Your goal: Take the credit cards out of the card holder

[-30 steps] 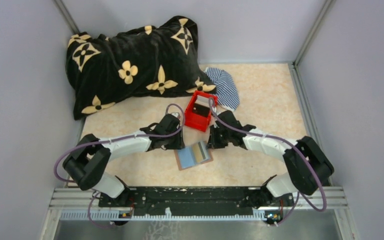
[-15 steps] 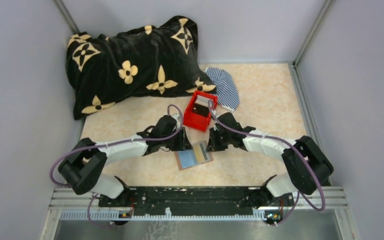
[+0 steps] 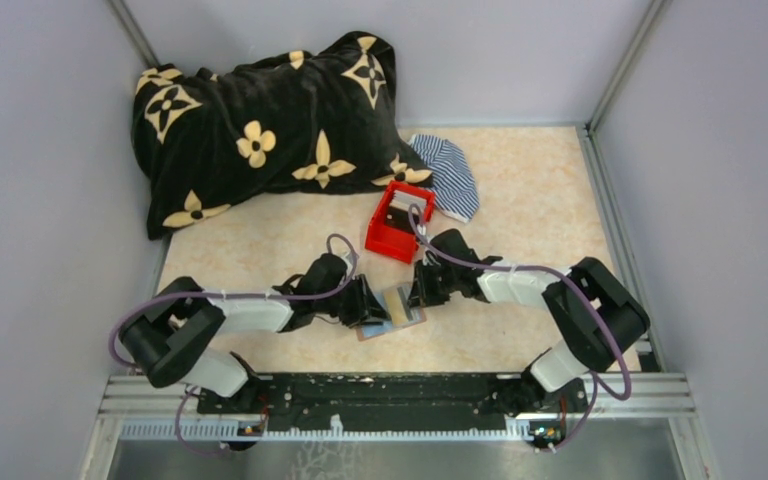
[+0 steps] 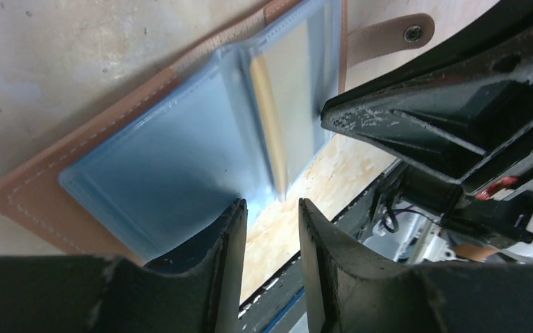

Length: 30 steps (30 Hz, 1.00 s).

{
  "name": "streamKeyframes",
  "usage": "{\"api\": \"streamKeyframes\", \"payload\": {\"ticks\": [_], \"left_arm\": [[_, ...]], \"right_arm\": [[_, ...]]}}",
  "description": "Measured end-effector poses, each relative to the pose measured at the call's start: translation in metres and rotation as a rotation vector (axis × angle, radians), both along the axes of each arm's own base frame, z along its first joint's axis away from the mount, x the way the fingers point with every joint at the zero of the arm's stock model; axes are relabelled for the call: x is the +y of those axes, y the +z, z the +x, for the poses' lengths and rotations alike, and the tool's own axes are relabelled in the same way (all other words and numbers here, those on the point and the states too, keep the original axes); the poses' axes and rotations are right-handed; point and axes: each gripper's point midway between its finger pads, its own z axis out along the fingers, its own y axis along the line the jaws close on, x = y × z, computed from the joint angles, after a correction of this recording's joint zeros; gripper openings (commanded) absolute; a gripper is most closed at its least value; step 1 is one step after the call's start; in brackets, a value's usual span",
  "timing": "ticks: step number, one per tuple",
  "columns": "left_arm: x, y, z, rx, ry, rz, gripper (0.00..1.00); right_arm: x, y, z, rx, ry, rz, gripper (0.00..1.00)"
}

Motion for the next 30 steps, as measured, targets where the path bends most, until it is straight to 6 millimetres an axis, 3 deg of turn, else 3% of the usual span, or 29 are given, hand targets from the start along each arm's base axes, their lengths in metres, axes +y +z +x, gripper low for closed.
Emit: {"api": "streamKeyframes", "payload": {"ticks": [15, 21, 26, 30], "left_arm": [[-0.021, -0.005, 0.013, 0.027, 0.092, -0.179, 0.38], [-0.025, -0.007, 0.016, 0.023, 0.101, -0.208, 0.27], [-0.024, -0.012, 0.016, 0.028, 0.116, -0.216, 0.02], [-0.024, -0.014, 0.016, 0.031, 0.122, -0.215, 0.00]], "right_arm": [[0.010, -0.002, -0.005, 0.007, 0.032, 0.075, 0.00], [0.011, -0.002, -0.007, 0.014, 0.035, 0.090, 0.00], [0.012, -0.003, -0.008, 0.020, 0.034, 0.095, 0.00], [0.012, -0.003, -0.009, 0.025, 0.032, 0.099, 0.00]]}}
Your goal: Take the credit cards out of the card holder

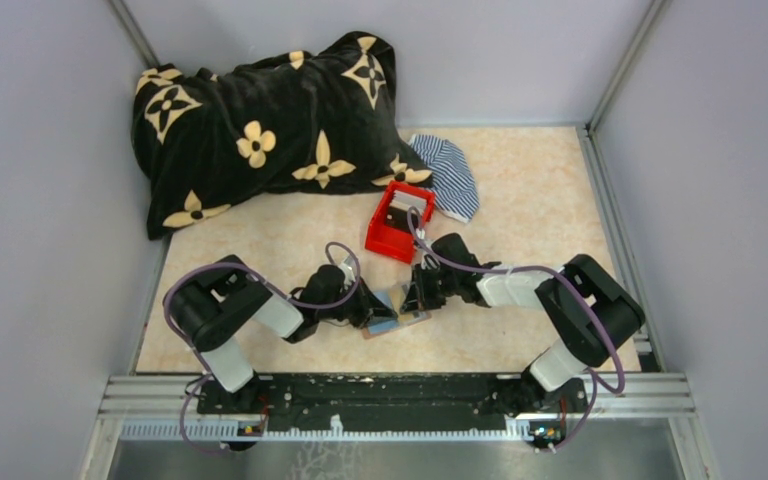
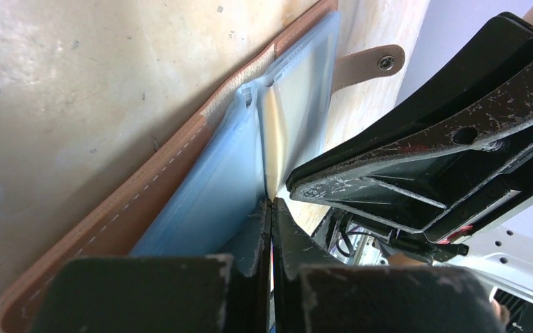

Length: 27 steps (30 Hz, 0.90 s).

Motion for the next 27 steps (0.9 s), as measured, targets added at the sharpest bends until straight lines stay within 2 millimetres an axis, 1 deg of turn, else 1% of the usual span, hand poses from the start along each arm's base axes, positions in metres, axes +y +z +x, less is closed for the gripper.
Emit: {"api": "streamKeyframes", "payload": {"ticks": [11, 18, 23, 24, 25, 26, 27], "left_arm": [[0.000, 0.001, 0.000, -0.009, -0.001, -0.004, 0.00], [0.013, 0.009, -0.001, -0.054, 0.026, 0.023, 0.00], [0.016, 0.013, 0.000, -0.079, 0.030, 0.037, 0.01], [0.017, 0.012, 0.000, -0.080, 0.029, 0.040, 0.12], [0.016, 0.012, 0.000, -0.080, 0.028, 0.040, 0.27], [0.016, 0.012, 0.000, -0.082, 0.028, 0.038, 0.39], [0.016, 0.013, 0.000, -0.084, 0.028, 0.034, 0.47]], "right_arm": [[-0.001, -0.001, 0.000, 0.004, -0.005, 0.004, 0.00], [-0.006, 0.000, 0.004, 0.024, -0.024, 0.014, 0.00], [-0.008, 0.000, 0.006, 0.036, -0.032, 0.018, 0.00], [-0.008, 0.000, 0.006, 0.037, -0.032, 0.017, 0.00], [-0.009, 0.000, 0.006, 0.037, -0.032, 0.016, 0.00], [-0.009, -0.001, 0.006, 0.038, -0.032, 0.014, 0.00], [-0.009, 0.000, 0.006, 0.038, -0.032, 0.011, 0.00]]}}
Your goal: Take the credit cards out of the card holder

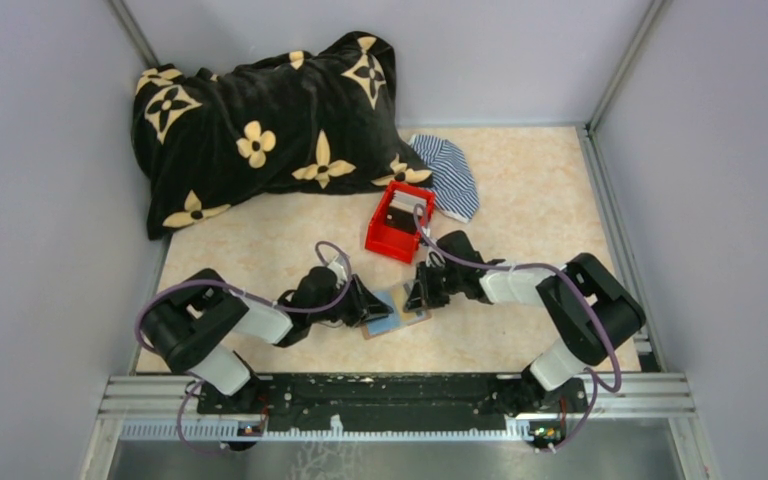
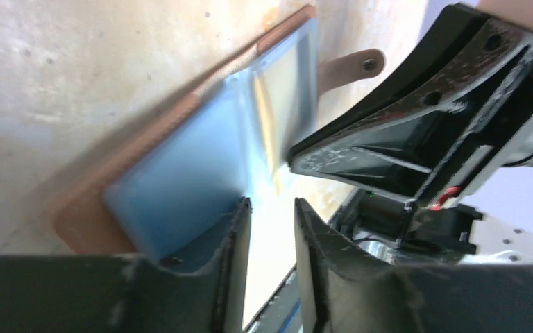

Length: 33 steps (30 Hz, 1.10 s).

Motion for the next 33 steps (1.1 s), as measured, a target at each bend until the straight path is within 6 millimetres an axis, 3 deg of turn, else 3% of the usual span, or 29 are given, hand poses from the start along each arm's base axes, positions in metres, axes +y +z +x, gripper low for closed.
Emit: {"api": "streamKeyframes", "payload": {"ticks": [2, 4, 9, 13, 18, 20, 33], "left_arm": [[-0.002, 0.003, 0.001, -0.002, 0.001, -0.015, 0.61], [-0.005, 0.007, 0.003, -0.008, 0.000, -0.025, 0.67], [-0.019, 0.010, 0.008, 0.002, -0.005, -0.053, 0.66], [-0.027, 0.009, 0.009, 0.021, -0.005, -0.096, 0.64], [-0.029, 0.009, 0.009, 0.032, -0.004, -0.111, 0.62], [-0.028, 0.008, 0.010, 0.034, -0.003, -0.105, 0.62], [-0.028, 0.007, 0.010, 0.036, -0.006, -0.064, 0.62]], "right_arm": [[-0.001, 0.000, 0.000, 0.000, -0.002, -0.011, 0.00], [-0.005, 0.002, 0.002, -0.012, -0.014, -0.032, 0.00], [-0.022, 0.008, 0.010, -0.049, -0.079, -0.091, 0.00], [-0.042, 0.018, 0.032, -0.096, -0.178, -0.108, 0.00], [-0.057, 0.005, 0.037, -0.084, -0.215, -0.172, 0.00], [-0.058, -0.006, 0.033, -0.048, -0.210, -0.189, 0.00], [-0.043, -0.006, 0.048, -0.066, -0.179, -0.130, 0.00]]}}
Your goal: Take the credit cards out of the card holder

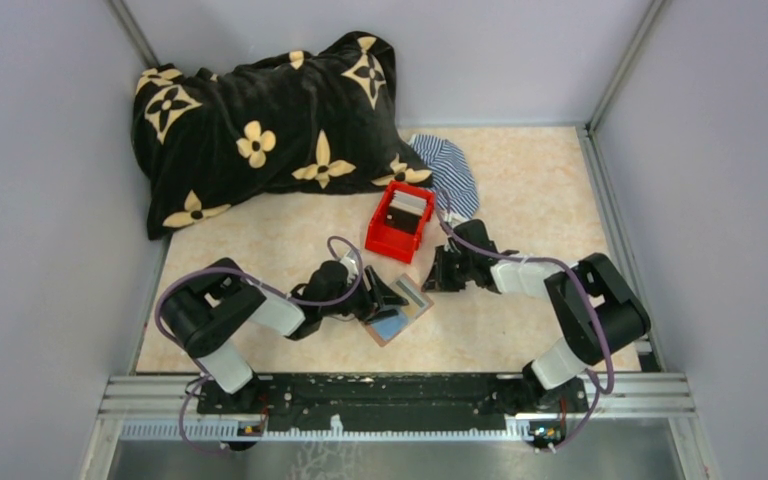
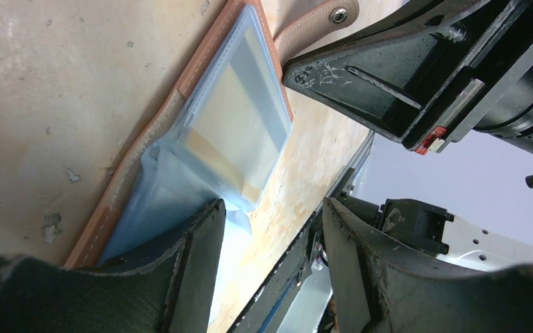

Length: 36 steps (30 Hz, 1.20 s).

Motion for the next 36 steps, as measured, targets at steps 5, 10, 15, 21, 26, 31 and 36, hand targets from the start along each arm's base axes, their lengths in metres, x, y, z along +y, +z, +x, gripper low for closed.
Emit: {"api": "streamKeyframes", "payload": {"ticks": [5, 10, 15, 21, 26, 31, 36], "left_arm": [[0.001, -0.001, 0.002, 0.003, 0.005, 0.000, 0.62], [0.003, -0.001, 0.004, 0.009, 0.007, 0.003, 0.62], [0.009, -0.001, 0.014, -0.003, 0.028, 0.035, 0.62], [0.017, -0.001, 0.023, -0.015, 0.056, 0.063, 0.62], [0.016, -0.001, 0.026, -0.024, 0.060, 0.069, 0.62], [0.018, -0.001, 0.027, -0.033, 0.060, 0.078, 0.61], [0.023, 0.000, 0.027, -0.051, 0.066, 0.111, 0.60]], "right_arm": [[0.001, -0.001, -0.002, -0.015, 0.010, 0.038, 0.00], [0.002, 0.000, -0.004, -0.030, 0.016, 0.052, 0.00], [0.006, 0.000, -0.018, -0.017, 0.056, 0.053, 0.00], [0.011, -0.001, -0.054, 0.055, 0.128, 0.052, 0.00], [0.016, -0.003, -0.079, 0.125, 0.186, 0.060, 0.00], [0.014, -0.003, -0.082, 0.146, 0.171, 0.053, 0.00], [-0.001, 0.003, -0.083, 0.139, 0.126, -0.013, 0.00]]}}
